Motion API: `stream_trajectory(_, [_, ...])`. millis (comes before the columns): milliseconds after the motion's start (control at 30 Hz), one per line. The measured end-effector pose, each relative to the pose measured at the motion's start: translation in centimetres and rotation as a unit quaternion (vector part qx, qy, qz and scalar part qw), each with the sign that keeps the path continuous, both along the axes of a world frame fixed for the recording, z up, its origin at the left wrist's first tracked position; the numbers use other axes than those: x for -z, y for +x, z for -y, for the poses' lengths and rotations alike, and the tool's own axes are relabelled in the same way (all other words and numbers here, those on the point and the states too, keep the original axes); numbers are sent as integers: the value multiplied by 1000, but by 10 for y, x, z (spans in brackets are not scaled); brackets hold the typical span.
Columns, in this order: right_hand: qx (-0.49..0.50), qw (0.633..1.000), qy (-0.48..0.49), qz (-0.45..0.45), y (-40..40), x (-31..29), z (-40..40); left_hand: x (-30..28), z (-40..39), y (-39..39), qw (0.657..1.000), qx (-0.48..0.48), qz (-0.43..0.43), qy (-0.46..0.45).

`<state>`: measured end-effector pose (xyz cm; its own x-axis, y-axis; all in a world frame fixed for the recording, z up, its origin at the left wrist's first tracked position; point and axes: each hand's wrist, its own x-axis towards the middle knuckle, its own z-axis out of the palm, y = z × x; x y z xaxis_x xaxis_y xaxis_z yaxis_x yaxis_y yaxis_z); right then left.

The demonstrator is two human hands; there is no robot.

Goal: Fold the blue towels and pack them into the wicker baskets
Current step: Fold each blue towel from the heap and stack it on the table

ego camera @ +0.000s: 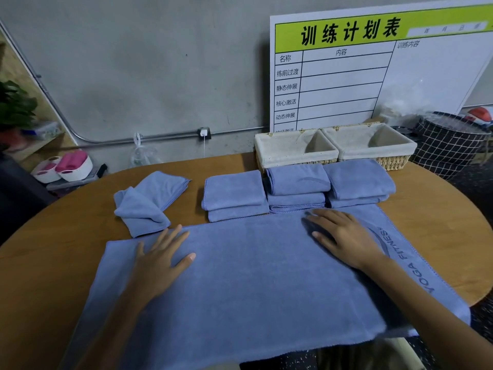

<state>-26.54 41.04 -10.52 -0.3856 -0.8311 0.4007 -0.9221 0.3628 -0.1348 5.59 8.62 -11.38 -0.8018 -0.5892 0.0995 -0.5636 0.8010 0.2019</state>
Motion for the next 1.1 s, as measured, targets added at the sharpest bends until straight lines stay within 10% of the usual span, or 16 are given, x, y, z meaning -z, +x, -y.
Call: stream_trajectory(1100, [137,980,96,109,2,2,-15,0,11,6,999,-31,-10,-4])
